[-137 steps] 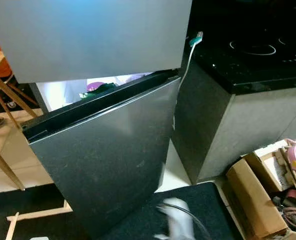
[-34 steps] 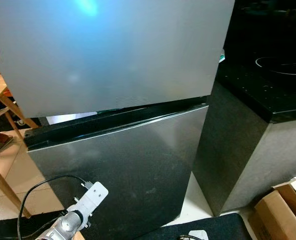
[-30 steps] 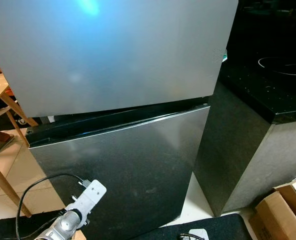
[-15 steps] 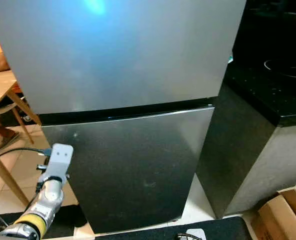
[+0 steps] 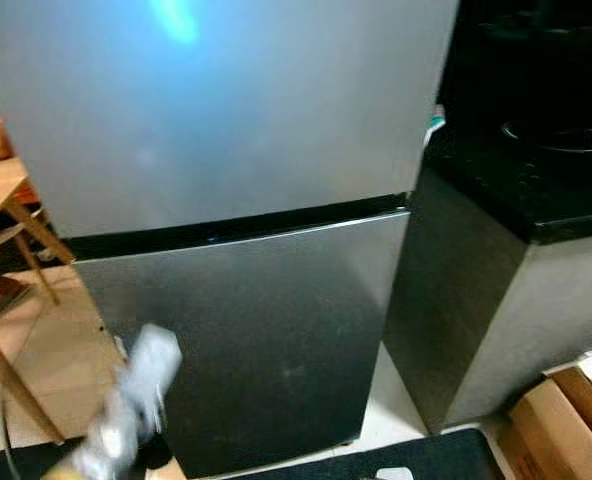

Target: Restocking fridge

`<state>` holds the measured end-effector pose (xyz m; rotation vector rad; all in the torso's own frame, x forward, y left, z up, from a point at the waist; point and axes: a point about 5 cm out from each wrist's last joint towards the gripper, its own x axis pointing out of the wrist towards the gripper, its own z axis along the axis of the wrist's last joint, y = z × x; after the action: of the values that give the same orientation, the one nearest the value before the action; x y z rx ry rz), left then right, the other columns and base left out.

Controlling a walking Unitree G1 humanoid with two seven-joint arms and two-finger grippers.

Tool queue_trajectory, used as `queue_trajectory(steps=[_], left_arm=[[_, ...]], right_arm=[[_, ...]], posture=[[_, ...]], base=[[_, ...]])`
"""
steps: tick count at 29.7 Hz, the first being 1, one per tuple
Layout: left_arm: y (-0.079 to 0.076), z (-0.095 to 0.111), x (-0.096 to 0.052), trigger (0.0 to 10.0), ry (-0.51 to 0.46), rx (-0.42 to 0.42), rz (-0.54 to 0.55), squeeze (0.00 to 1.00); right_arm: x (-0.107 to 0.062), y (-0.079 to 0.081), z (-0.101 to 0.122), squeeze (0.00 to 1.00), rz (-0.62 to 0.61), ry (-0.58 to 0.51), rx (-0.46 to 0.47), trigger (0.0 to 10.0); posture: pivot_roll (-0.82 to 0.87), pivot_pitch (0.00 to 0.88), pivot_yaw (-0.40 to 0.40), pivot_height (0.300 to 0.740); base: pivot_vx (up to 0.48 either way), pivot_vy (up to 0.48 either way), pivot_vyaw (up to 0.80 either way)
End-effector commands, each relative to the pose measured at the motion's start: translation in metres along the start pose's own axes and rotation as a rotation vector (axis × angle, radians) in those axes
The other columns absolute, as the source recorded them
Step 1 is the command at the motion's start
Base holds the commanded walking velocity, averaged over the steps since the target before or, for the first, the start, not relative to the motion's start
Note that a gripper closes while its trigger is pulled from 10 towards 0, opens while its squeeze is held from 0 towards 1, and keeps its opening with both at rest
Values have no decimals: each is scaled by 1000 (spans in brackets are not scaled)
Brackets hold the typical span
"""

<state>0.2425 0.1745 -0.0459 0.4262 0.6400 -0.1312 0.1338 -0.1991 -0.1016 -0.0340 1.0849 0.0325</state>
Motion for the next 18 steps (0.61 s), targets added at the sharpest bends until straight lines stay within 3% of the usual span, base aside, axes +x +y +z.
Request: queue_trajectory(steps=[1,2,5,7,10,14,18], left_arm=[[13,1,1,10000,9,-4,14,0],[11,-45,-13,10000,198,-113,-6,0],[13,-76,-28,10000,327,-201,16,0],[14,-79,-30,10000,326,-243,20,0],[18,-81,-32,10000,280,-371,57,0],[16,-76,-30,10000,245,-423,44,0],[9,-64,-25,10000,189,-396,-43,0]], right_arm=[[0,2,2,0,7,-4,-14,10000],[0,2,1,0,9,-3,-24,10000],[1,2,2,0,11,-5,-31,10000],[1,3,5,0,12,-9,-33,10000],[2,3,11,0,17,-20,-45,10000],[3,3,16,0,23,-34,-69,10000],[3,2,22,0,25,-49,-98,10000]], posture=[[-96,48,36,734],[-96,47,34,734],[-95,46,28,734],[-91,44,22,734],[-79,41,5,734],[-69,41,-12,734],[-66,40,-16,734]], base=[[0,0,0],[0,0,0],[0,0,0],[0,0,0],[0,0,0],[0,0,0],[0,0,0]])
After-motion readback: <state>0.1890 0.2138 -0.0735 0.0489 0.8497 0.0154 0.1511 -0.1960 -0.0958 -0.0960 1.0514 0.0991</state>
